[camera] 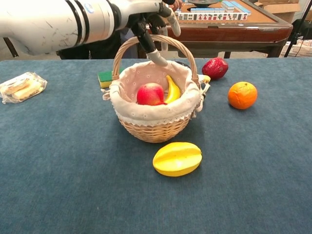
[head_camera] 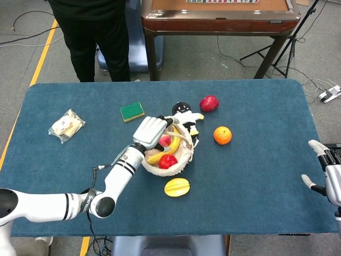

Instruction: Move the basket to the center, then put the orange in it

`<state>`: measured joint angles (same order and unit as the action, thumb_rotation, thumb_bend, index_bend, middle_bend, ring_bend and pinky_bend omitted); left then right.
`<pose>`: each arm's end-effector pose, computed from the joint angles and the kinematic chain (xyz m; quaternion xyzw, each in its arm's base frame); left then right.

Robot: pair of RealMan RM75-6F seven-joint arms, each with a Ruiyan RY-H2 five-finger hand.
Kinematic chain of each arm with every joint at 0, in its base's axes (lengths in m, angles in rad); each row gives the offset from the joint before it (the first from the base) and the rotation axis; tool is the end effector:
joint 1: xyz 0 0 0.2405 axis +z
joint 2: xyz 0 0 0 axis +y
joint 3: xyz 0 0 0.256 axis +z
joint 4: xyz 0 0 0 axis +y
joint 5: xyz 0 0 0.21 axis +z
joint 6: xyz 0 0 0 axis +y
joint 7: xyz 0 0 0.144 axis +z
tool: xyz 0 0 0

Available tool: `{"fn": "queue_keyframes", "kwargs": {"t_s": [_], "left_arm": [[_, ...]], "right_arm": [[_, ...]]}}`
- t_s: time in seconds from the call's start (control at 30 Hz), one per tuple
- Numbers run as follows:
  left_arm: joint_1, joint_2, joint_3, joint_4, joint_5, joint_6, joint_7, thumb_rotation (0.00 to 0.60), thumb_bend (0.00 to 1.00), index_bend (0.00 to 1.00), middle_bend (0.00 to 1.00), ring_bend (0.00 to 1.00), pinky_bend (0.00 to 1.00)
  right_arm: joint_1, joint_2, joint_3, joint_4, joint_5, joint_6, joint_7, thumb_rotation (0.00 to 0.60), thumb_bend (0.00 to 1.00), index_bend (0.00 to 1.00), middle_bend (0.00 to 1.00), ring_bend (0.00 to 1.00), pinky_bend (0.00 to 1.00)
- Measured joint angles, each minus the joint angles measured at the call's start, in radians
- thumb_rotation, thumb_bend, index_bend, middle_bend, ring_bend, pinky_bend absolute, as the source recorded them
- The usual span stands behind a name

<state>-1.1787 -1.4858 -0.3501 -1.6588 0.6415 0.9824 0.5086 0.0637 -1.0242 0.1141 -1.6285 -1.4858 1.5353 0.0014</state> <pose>0.0240 0.3849 0.0145 -0.7323 -0.3725 -0.4418 0.3603 -0.3100 -0.1871 0.2045 0.5769 -0.3381 0.3957 0.6295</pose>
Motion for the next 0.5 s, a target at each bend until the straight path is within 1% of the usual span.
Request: {"fn": "queue_keyframes", "kwargs": {"t_s": [0.07,0.27,0.5], "left_arm": [[0.007,0.018,0.000,-0.013,-0.001,-0.005,-0.008,0.600,0.12,0.04,0.14,0.11,0.28],[0.042,0.096,0.003,-0.069,0.002,-0.020,-0.047,0.600,0.12,0.02,0.14,0.11,0.24],[0.136,0.222,0.016,-0.141,0.076,-0.015,-0.142,0.600,0.12,0.02,0.14,0.11,0.23]], "right_arm": [[0.001,0.000,0.000,-0.002,0.001,-0.001,-0.003,0.600,0.16,0.16,0.21,0.22,0.35],[0.003,0.005,0.002,-0.013,0.003,-0.002,-0.016,0.600,0.16,0.16,0.21,0.22,0.35],[0.015,0.018,0.002,-0.031,-0.003,-0.020,-0.036,0.600,0.16,0.16,0.21,0.22,0.35]]}}
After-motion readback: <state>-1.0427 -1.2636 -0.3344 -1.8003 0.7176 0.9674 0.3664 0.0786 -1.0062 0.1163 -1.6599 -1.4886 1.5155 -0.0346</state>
